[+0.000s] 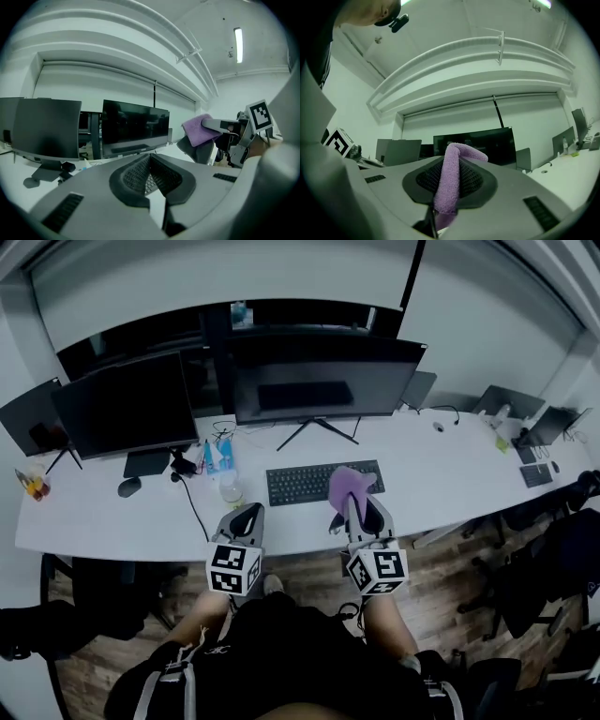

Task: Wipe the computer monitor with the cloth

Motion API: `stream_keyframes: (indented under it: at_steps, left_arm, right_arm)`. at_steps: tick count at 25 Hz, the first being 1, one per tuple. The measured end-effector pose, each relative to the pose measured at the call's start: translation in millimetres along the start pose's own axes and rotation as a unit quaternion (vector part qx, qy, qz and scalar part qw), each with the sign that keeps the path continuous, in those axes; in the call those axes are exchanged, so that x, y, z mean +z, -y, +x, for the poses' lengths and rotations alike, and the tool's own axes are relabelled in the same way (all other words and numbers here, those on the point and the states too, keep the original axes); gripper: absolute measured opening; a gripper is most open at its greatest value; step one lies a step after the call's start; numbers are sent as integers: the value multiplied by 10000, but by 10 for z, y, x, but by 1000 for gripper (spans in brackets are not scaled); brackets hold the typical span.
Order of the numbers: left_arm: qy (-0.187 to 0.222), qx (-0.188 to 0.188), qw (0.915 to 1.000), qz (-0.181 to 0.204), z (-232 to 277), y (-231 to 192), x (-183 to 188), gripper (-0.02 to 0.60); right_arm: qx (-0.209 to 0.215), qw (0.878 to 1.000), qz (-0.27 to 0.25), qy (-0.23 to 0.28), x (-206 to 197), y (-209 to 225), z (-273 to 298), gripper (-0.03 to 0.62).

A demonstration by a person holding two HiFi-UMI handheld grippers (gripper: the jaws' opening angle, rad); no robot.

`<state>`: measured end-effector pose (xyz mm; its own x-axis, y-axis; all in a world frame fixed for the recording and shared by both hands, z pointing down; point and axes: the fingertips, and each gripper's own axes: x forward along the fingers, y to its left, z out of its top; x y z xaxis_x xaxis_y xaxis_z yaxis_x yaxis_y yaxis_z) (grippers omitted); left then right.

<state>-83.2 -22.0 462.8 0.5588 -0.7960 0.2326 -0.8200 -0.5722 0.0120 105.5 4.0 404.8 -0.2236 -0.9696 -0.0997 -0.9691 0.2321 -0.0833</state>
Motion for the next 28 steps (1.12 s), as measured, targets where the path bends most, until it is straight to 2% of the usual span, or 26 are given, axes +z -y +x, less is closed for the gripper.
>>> stream_keyframes:
  at_steps: [6, 11, 16, 19, 23, 28]
  left_arm:
    - [101, -1, 9999, 46, 976, -559, 508, 14]
    - [-55, 112, 9999, 40, 1584, -863, 609, 14]
    - [-71, 454, 9989, -10, 2068, -957, 709, 14]
    - [-21, 748, 9969, -225, 2214, -1002, 787, 14]
    - [-107, 1058, 9935, -416, 2303, -1043, 717, 14]
    - [-128, 1114, 9927, -454, 2387, -1047, 673, 14]
  right_arm:
    - [0, 10000, 84, 35, 47, 437, 1170, 84]
    - [3, 9997, 240, -37, -75, 779, 1810, 83]
    - [450, 9987, 224, -127, -142, 1103, 2344, 83]
    - [798, 9965, 208, -134, -80, 1179, 2659, 84]
    - [1243, 9921, 162, -44, 34, 1190, 2909, 84]
    - [1423, 9897, 147, 52, 59, 1135, 3072, 84]
